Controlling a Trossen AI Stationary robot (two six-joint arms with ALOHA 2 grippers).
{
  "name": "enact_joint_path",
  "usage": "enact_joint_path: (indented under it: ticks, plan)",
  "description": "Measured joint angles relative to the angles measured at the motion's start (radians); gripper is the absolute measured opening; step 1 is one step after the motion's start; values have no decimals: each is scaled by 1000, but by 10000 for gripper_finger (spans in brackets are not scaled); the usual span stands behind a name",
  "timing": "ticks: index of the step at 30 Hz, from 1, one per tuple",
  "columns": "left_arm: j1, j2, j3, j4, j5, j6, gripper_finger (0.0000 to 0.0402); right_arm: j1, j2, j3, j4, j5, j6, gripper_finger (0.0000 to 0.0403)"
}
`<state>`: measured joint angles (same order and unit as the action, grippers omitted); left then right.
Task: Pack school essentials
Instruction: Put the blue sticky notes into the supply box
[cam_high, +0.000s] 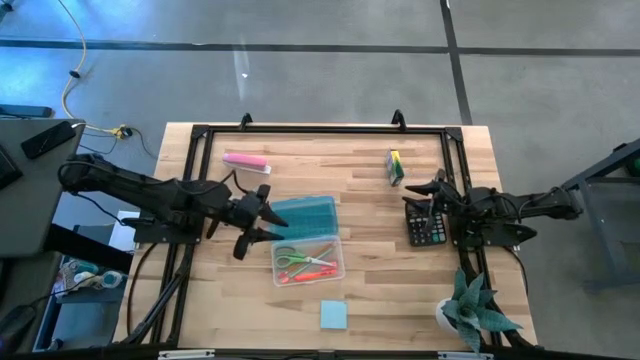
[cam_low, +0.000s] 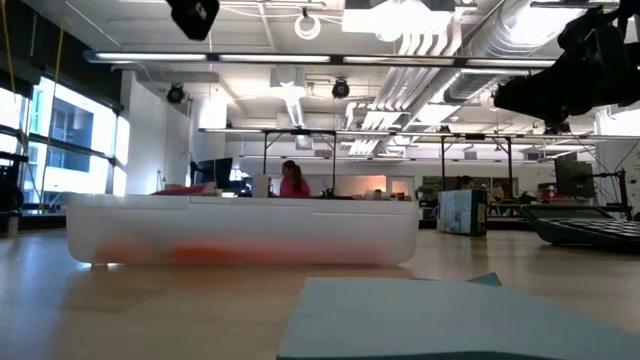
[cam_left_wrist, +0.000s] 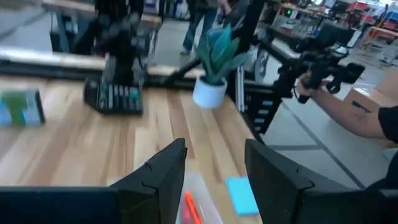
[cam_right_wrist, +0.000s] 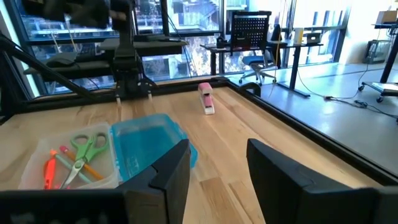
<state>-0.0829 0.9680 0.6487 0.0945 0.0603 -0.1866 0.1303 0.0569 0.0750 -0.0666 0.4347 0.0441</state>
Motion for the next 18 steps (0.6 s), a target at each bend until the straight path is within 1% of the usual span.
enact_joint_path:
  ticks: [3,7,10,13,18]
  plan:
    - [-20,0,51,-45,-53,27,156,0,-29,0,-35,0,0,149]
    - [-40,0,111,-145,-167,42,156,0,-43,0,-79,0,4,149]
    - [-51,0,135,-178,-234,42,156,0,-44,-1,-84,-6,4,149]
    - [-59,2,152,-182,-266,42,156,0,-44,-1,-85,-22,0,149]
    - [-81,52,193,-190,-278,42,156,0,-44,-1,-85,-24,4,149]
